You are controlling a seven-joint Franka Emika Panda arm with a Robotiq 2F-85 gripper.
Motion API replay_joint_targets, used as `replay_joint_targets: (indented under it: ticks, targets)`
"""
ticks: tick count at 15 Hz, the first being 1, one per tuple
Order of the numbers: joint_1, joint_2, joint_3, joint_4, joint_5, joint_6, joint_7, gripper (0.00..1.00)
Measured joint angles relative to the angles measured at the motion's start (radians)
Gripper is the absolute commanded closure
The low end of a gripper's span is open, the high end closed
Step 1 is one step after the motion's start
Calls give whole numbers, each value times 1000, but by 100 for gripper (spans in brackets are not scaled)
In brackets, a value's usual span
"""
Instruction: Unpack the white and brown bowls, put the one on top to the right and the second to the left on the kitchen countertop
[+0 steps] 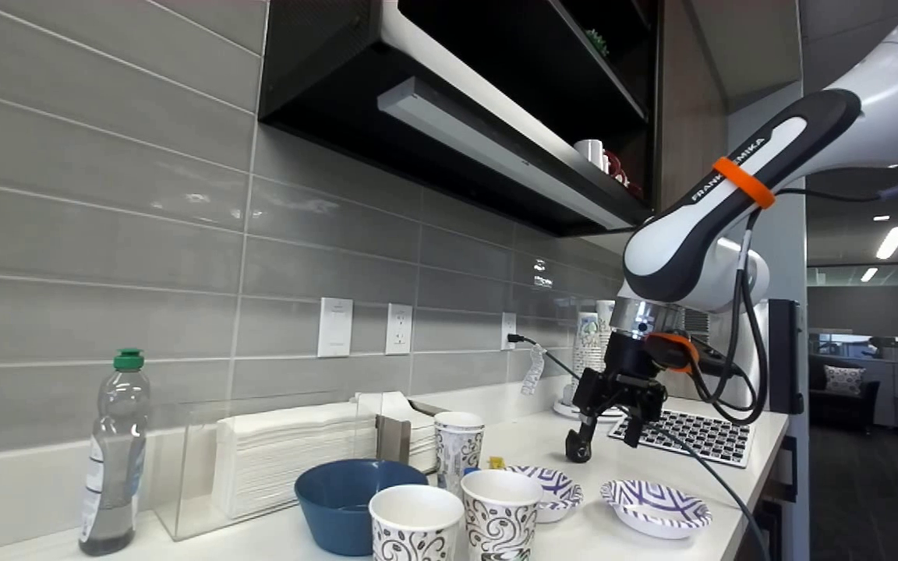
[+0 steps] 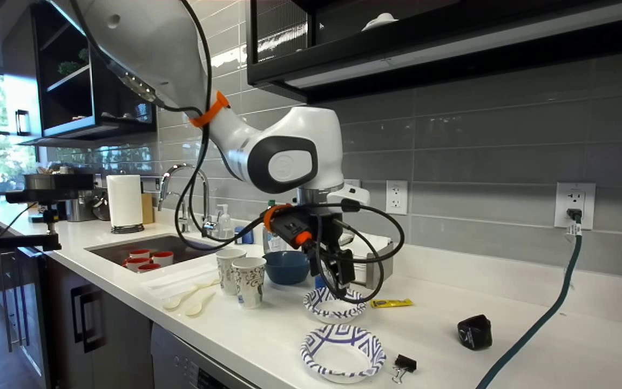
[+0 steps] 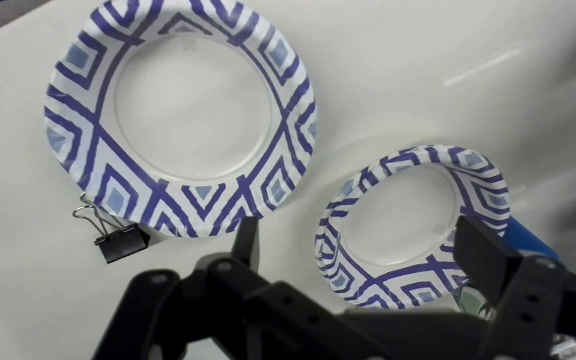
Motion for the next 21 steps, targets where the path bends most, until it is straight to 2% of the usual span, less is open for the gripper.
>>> replay_joint_targets:
  ticks: [4,19,21]
  targets:
    - [7,82,3,61,0,-4,0,0]
    - [14,174,29,104,33,6,39,0]
    - [14,194,32,123,33,6,49,22]
